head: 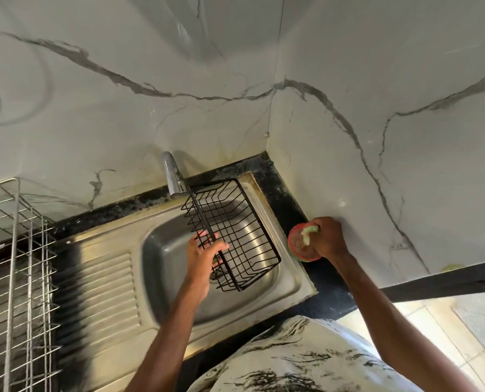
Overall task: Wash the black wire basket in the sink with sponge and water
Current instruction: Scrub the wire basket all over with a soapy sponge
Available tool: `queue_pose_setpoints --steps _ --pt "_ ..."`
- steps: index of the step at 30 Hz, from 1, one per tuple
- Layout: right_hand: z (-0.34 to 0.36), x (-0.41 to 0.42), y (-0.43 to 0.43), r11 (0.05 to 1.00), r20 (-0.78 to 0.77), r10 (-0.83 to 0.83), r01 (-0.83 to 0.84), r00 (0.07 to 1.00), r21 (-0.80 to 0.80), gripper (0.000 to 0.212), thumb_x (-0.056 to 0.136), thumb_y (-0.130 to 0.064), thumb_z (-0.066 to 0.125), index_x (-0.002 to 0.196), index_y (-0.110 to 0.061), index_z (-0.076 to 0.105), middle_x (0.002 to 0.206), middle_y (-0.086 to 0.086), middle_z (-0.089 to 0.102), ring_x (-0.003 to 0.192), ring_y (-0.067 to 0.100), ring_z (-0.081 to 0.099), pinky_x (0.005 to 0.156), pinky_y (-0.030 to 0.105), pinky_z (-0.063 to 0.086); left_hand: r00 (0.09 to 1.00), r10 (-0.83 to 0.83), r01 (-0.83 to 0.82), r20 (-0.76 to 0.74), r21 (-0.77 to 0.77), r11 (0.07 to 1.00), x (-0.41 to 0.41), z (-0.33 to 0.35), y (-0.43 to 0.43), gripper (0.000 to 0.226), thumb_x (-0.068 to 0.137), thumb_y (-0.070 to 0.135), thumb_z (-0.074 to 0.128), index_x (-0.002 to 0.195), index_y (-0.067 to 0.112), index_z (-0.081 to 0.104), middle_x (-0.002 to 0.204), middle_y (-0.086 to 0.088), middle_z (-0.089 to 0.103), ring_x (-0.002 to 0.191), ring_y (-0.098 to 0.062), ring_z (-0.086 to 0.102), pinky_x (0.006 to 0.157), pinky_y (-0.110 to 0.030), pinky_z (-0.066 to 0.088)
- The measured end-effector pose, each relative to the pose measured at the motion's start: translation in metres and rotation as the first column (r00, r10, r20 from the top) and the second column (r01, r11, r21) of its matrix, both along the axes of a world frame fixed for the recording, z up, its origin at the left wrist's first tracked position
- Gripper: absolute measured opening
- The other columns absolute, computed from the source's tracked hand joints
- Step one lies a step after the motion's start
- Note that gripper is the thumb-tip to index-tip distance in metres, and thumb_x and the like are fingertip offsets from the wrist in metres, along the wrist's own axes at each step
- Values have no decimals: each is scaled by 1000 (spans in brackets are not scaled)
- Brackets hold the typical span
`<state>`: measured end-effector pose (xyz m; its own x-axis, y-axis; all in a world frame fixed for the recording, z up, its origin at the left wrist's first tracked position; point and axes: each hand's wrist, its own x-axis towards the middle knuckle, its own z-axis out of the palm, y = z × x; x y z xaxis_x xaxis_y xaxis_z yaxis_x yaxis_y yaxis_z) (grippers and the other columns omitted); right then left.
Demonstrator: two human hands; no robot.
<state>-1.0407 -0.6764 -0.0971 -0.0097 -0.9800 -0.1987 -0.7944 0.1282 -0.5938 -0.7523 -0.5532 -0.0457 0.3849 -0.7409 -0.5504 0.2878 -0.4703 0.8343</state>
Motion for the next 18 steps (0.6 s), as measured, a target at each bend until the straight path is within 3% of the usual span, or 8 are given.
queue_pose_setpoints --steps 3,8,13,18 --pt "8 1 2 999 31 28 -26 999 -45 19 68 0 80 83 -11 80 83 5 76 81 22 70 77 23 50 1000 6 -6 -6 6 1000 3 -5 2 116 41 45 92 144 22 43 138 -12 58 122 -30 62 106 -62 48" --pt "25 5 5 995 68 43 -37 997 -88 24 72 4 74 88 -12 81 84 1 77 78 10 68 68 3 42 1000 2 -2 -16 7 1000 9 -20 5 125 33 55 96 142 25 44 141 -17 57 122 -34 63 103 -64 50" --pt "32 7 10 995 73 44 -37 996 -96 26 75 5 73 93 -12 81 92 4 77 87 17 71 81 21 52 1000 0 0 -10 5 1000 8 -6 7 111 38 48 91 136 19 48 130 -12 65 118 -31 66 104 -64 48" --pt "37 10 17 991 72 36 -26 997 -133 26 80 5 69 95 -13 79 94 2 77 86 12 67 78 20 49 1000 -5 4 -22 -8 1000 13 -23 7 128 27 63 94 139 23 47 137 -16 62 123 -32 64 107 -64 46"
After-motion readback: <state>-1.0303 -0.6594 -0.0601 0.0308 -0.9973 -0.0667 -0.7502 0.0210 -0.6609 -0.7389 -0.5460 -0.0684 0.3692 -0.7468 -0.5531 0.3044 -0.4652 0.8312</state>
